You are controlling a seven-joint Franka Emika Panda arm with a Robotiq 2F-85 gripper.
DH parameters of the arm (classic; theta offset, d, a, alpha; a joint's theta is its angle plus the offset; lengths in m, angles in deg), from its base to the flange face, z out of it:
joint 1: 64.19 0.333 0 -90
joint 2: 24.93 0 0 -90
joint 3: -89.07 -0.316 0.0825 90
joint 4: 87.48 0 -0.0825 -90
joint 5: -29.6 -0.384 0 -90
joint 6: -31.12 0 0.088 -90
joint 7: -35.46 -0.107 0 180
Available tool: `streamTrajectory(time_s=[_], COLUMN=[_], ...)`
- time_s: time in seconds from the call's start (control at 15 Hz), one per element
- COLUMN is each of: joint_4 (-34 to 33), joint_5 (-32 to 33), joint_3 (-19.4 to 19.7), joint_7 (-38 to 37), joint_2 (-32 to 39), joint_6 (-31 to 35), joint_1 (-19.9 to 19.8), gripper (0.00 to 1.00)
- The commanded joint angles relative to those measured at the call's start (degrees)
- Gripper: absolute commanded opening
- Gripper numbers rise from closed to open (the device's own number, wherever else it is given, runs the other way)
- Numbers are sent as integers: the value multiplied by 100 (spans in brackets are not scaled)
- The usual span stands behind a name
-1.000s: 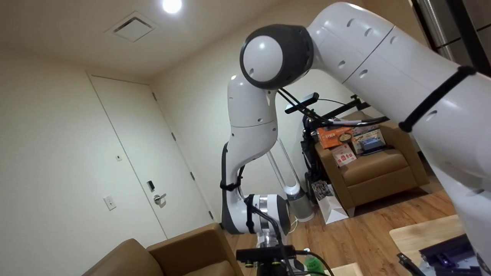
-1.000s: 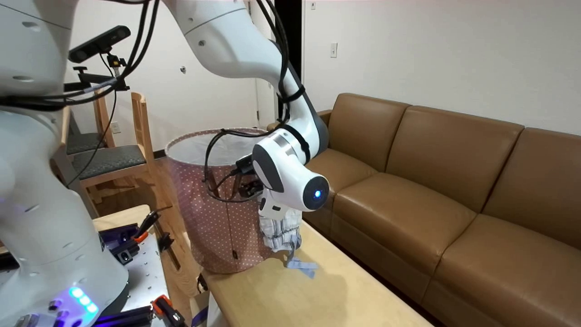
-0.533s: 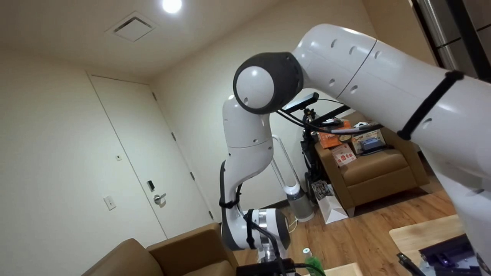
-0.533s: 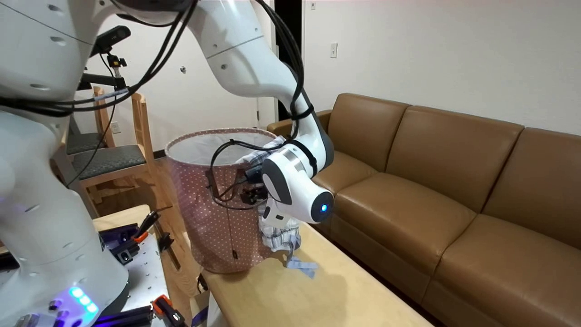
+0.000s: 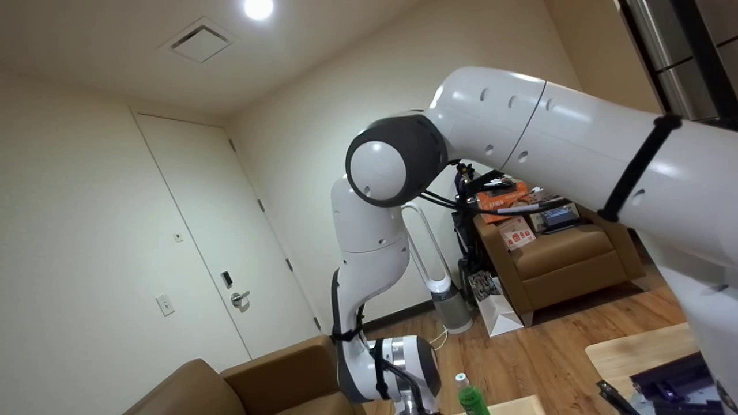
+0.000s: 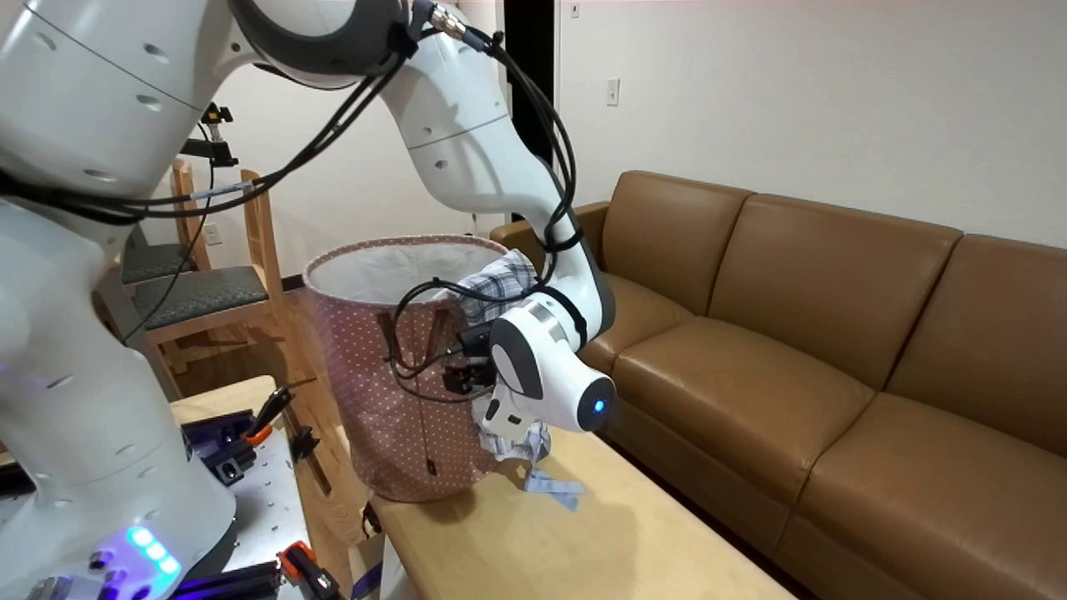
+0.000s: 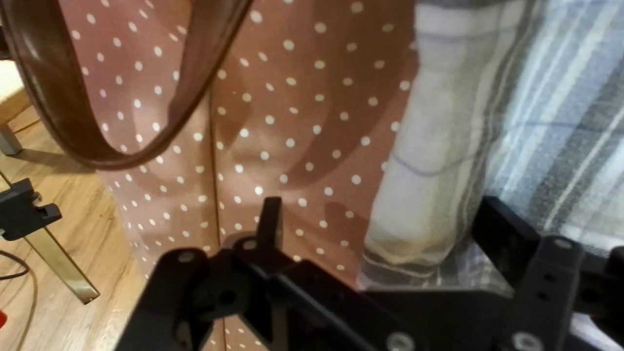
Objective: Move the clothes from the table and put them in the laundry bag
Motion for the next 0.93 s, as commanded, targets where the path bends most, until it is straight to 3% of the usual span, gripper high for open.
streamTrajectory(time_s=[0.0,0.07,0.2,0.87], joint_4=[-243,-279,-351,-434], joint_5=[185,227,302,362], joint_3=[-9,-11,-18,-20], joint_7=[-283,-288,-330,-216], joint_2=[59,44,38,19], joint_6=[20,23,18,-55], joint_1=[86,107,125,49], gripper=[97,74,69,3])
